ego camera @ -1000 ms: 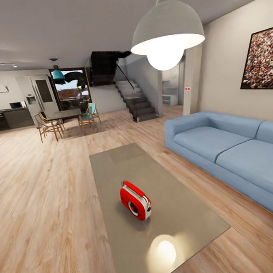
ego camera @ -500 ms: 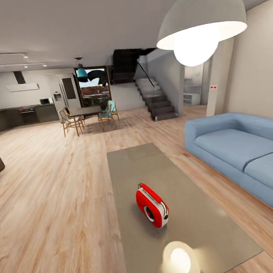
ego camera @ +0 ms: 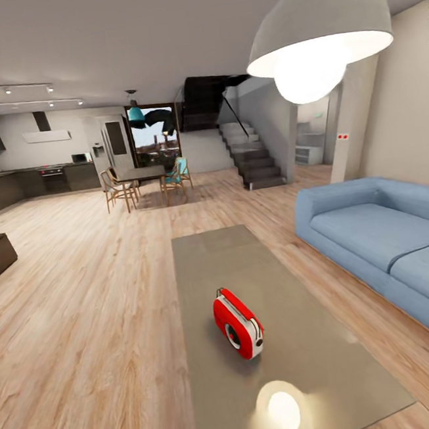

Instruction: Turn on the radio receiver that's on the table in the living room.

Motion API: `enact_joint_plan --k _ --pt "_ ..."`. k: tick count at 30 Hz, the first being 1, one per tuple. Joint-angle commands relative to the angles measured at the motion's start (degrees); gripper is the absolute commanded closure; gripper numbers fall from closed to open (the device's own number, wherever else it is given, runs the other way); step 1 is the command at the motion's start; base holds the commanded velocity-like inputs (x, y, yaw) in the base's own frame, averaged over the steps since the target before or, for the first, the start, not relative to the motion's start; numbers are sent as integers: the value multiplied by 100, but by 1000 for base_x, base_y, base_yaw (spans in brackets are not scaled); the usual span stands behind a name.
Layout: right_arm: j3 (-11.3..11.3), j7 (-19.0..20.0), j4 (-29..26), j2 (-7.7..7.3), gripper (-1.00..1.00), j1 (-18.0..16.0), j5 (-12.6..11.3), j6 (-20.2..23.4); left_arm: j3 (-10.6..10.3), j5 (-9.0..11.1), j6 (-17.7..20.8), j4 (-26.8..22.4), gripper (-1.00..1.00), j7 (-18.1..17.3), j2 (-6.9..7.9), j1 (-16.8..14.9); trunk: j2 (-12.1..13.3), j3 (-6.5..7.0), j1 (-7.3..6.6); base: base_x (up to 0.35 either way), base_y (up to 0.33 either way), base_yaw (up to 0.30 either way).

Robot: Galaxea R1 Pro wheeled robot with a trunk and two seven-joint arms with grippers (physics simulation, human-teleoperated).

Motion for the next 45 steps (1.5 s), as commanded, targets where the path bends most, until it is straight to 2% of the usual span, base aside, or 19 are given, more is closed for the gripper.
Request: enact_joint_plan --k 1,15,23,45 --pt "0 0 0 0 -100 0 2 -1 0 0 1 0 -100 0 0 0 0 0 0 0 -312 1" --pt "0 0 0 0 -100 0 1 -6 0 0 3 -1 -100 0 9 0 0 0 0 0 -327 12" --pt "0 0 0 0 -100 0 8 -7 0 0 1 -2 -100 0 9 0 0 0 0 0 -309 224" --pt "9 9 0 0 -100 0 9 -7 0 0 -6 -7 -100 2 9 0 0 52 0 0 -20 292"
